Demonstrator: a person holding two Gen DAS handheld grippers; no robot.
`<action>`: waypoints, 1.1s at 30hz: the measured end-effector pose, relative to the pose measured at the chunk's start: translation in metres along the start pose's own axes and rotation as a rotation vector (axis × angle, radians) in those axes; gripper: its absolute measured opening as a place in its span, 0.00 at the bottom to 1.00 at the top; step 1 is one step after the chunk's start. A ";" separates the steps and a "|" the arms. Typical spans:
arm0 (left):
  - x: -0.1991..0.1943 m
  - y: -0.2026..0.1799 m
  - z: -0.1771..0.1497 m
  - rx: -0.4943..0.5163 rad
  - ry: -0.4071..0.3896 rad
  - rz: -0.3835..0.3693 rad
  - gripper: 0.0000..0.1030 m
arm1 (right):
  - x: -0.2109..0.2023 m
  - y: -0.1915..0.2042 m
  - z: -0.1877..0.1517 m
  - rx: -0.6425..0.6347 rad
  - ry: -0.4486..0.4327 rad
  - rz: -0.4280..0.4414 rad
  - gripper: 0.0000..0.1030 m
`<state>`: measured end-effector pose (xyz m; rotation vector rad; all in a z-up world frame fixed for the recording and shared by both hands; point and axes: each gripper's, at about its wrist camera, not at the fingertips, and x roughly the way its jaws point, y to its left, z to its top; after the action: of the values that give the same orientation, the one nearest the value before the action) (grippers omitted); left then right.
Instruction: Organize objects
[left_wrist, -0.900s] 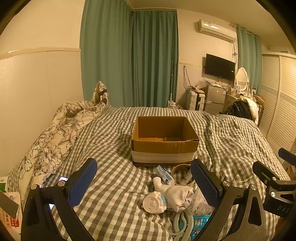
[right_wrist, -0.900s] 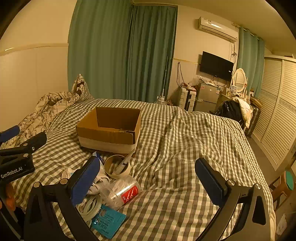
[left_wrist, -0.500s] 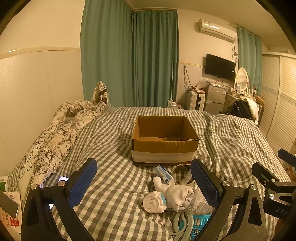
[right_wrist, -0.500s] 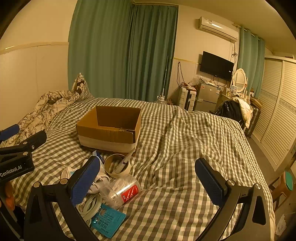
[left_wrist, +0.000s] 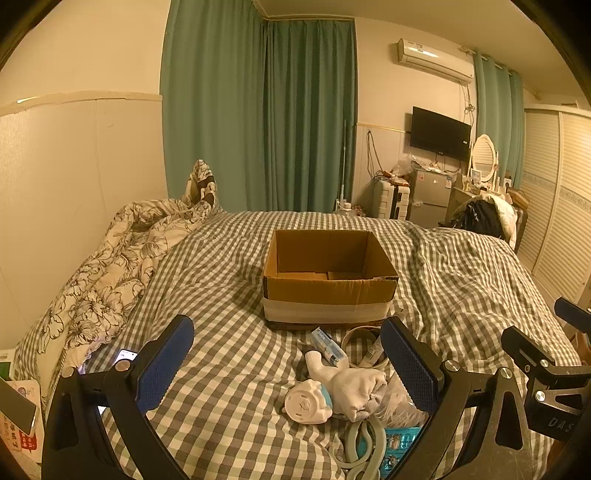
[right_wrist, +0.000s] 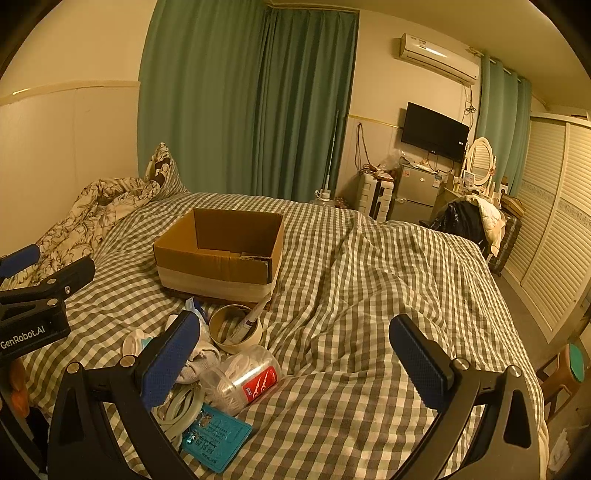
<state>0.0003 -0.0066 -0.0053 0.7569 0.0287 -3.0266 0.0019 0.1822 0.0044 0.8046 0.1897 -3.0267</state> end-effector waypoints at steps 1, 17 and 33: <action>0.000 0.000 0.000 0.001 0.000 0.001 1.00 | 0.000 0.000 0.000 -0.001 0.001 0.000 1.00; -0.001 0.000 0.000 -0.002 -0.002 -0.004 1.00 | -0.002 0.004 0.002 -0.024 -0.002 0.004 1.00; 0.039 -0.005 -0.021 0.012 0.128 -0.017 1.00 | 0.025 0.000 -0.013 -0.033 0.060 0.003 1.00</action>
<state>-0.0240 -0.0016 -0.0420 0.9545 0.0189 -2.9919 -0.0129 0.1846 -0.0193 0.8923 0.2375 -2.9907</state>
